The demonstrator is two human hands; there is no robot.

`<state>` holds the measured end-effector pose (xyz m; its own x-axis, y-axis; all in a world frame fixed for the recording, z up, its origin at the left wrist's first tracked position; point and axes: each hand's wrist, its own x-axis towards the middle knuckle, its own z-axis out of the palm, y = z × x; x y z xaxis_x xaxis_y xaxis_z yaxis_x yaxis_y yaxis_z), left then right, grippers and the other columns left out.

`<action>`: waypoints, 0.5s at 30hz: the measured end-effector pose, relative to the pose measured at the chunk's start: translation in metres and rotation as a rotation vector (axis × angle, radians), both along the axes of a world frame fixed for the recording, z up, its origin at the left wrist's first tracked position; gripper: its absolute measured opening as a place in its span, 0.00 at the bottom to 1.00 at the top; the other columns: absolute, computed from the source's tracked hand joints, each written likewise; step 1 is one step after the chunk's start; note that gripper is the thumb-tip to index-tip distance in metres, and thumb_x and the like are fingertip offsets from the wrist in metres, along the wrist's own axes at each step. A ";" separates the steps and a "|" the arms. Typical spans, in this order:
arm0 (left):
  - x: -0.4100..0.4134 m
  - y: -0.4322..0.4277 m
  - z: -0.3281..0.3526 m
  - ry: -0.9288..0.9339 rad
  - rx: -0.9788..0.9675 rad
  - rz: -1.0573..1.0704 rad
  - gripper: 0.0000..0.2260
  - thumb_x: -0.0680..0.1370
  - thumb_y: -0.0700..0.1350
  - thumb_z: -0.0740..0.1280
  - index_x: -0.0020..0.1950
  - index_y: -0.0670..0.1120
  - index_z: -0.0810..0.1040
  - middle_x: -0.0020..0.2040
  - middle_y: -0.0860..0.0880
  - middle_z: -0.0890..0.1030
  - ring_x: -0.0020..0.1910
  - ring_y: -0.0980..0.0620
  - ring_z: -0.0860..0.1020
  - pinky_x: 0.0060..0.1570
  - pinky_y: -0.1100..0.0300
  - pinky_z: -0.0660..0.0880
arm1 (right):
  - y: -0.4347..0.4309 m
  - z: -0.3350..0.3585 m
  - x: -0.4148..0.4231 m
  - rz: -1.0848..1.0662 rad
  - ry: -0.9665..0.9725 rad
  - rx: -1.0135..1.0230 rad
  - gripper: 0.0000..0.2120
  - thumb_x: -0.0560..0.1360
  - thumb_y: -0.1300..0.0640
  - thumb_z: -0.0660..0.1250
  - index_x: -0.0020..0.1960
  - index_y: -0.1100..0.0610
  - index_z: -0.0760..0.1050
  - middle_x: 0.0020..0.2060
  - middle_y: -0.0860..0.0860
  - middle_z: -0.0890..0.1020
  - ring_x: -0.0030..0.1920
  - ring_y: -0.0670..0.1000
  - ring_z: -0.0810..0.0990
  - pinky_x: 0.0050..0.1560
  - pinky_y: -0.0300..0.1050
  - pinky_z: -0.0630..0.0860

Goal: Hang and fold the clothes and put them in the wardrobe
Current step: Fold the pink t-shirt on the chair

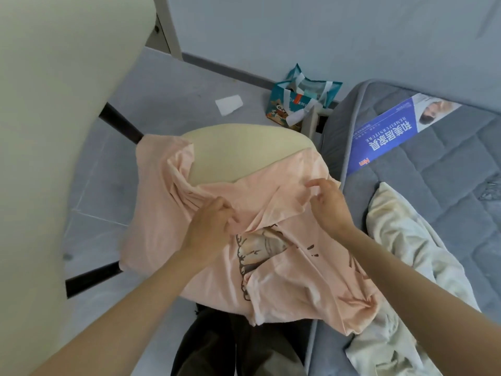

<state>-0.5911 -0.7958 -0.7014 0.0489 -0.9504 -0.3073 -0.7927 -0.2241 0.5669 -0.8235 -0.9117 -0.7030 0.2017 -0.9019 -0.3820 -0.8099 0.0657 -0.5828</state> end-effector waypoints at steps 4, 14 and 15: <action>-0.009 -0.020 0.000 -0.129 0.055 -0.152 0.17 0.78 0.41 0.60 0.64 0.52 0.76 0.66 0.54 0.71 0.64 0.48 0.64 0.59 0.54 0.63 | 0.012 0.003 0.017 0.199 0.032 0.176 0.27 0.75 0.58 0.65 0.71 0.46 0.63 0.57 0.45 0.76 0.57 0.53 0.72 0.62 0.53 0.68; -0.011 -0.016 0.009 -0.167 0.228 -0.408 0.11 0.75 0.41 0.66 0.38 0.56 0.82 0.61 0.59 0.73 0.63 0.53 0.65 0.59 0.57 0.56 | 0.041 0.022 -0.015 0.210 0.278 0.314 0.14 0.72 0.60 0.58 0.47 0.50 0.82 0.44 0.47 0.81 0.52 0.53 0.78 0.56 0.48 0.72; -0.013 -0.020 0.012 -0.167 0.197 -0.399 0.12 0.74 0.39 0.66 0.38 0.55 0.82 0.59 0.59 0.74 0.62 0.54 0.66 0.56 0.58 0.56 | 0.044 0.023 -0.021 0.128 0.232 0.264 0.13 0.73 0.60 0.59 0.47 0.49 0.81 0.47 0.48 0.81 0.53 0.53 0.77 0.55 0.48 0.73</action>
